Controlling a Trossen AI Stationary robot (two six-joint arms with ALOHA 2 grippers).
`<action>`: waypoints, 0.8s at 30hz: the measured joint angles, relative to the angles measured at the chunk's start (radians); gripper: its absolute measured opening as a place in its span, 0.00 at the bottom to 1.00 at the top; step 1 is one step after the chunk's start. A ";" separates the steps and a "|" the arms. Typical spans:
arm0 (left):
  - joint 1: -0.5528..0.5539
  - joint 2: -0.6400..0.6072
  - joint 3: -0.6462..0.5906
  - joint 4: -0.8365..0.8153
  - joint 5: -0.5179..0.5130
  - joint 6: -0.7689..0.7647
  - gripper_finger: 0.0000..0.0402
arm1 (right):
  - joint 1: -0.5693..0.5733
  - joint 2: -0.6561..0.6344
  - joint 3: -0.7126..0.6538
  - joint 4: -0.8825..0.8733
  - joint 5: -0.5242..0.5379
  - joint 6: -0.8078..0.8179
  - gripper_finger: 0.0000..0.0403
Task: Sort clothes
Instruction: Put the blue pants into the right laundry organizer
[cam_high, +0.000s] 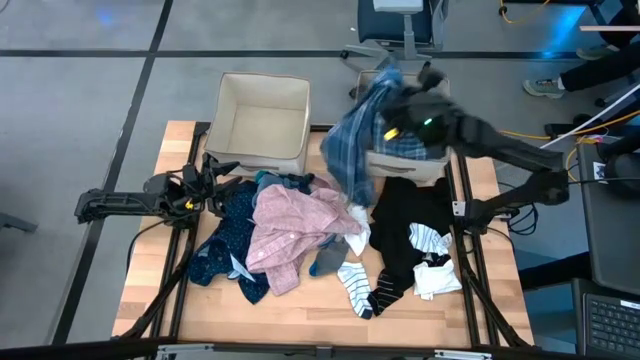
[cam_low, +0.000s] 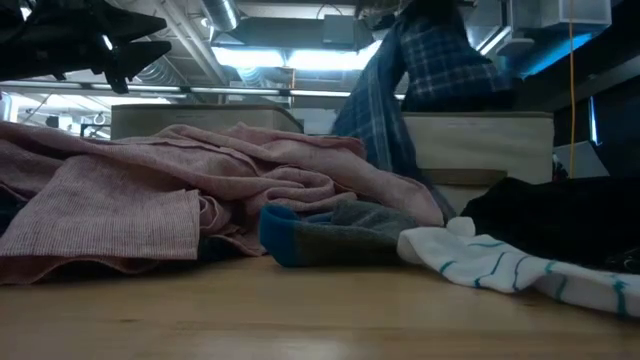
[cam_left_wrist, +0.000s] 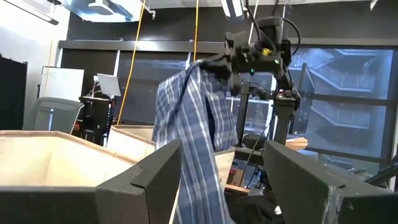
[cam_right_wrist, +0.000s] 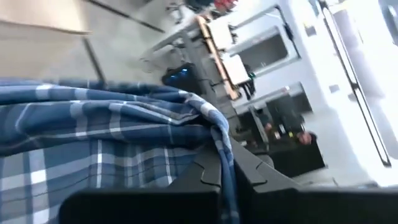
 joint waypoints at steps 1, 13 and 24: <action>0.000 0.000 0.000 0.001 0.000 0.000 0.54 | -0.027 -0.014 0.007 0.011 -0.006 -0.001 0.01; 0.000 0.000 0.000 0.005 0.000 -0.005 0.54 | -0.331 -0.065 0.059 0.332 -0.220 -0.061 0.02; 0.000 0.000 0.000 0.005 0.000 -0.003 0.54 | -0.551 0.043 0.049 0.132 -0.457 0.265 0.02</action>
